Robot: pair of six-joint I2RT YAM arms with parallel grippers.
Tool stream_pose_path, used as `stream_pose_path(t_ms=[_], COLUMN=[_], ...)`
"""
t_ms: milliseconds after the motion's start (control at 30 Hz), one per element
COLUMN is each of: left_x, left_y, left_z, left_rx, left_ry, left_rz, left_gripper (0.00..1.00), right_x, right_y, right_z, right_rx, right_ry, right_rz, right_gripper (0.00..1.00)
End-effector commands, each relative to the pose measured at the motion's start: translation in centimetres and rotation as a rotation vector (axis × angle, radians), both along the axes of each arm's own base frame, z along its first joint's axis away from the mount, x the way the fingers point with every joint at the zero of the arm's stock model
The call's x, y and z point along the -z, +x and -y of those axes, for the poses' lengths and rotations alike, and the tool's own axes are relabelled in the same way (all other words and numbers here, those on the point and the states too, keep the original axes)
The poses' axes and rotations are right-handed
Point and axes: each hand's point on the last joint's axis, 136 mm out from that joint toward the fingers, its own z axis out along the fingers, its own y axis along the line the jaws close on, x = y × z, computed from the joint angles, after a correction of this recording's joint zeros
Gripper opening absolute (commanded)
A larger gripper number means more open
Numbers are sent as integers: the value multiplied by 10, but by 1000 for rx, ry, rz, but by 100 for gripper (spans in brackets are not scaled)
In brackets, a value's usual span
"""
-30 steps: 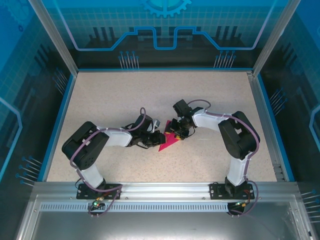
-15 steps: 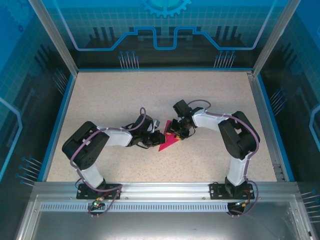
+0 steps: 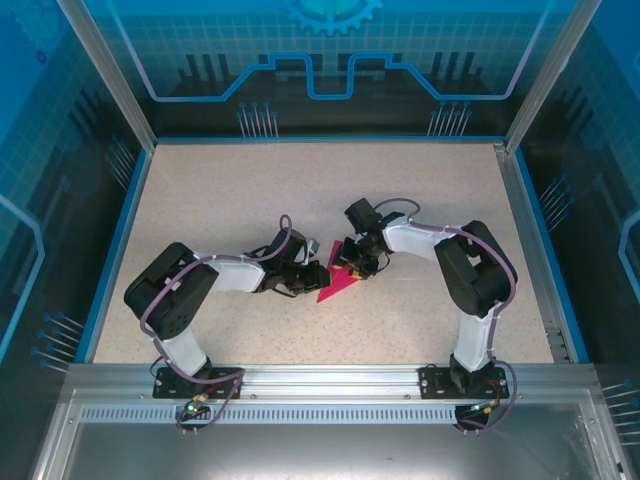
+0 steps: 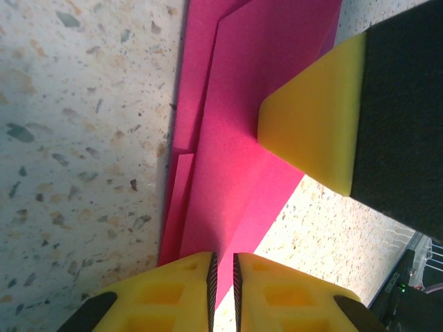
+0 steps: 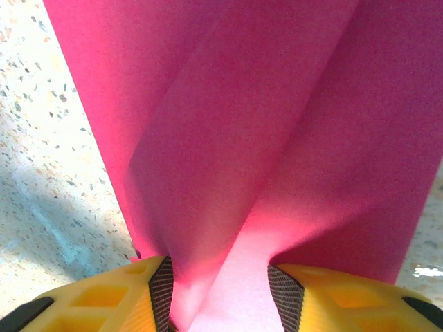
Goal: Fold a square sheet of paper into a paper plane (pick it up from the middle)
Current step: Fourth fold the wing at the center of the table.
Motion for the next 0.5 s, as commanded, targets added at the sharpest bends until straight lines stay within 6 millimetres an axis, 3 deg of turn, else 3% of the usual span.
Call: stream_pose_path(t_ms=[0,467], left_x=[6,12], left_y=[3,2], left_z=[-5,-7], left_rx=[-4,-10], left_ry=[41,56], left_rz=[-1,-16], left_gripper=[17,17], right_x=[64,67], right_y=[-51,-52], right_z=[47,46], right_rx=[-15,-23], right_ry=[-234,-237], right_rz=[-199,-209], right_gripper=[47,48])
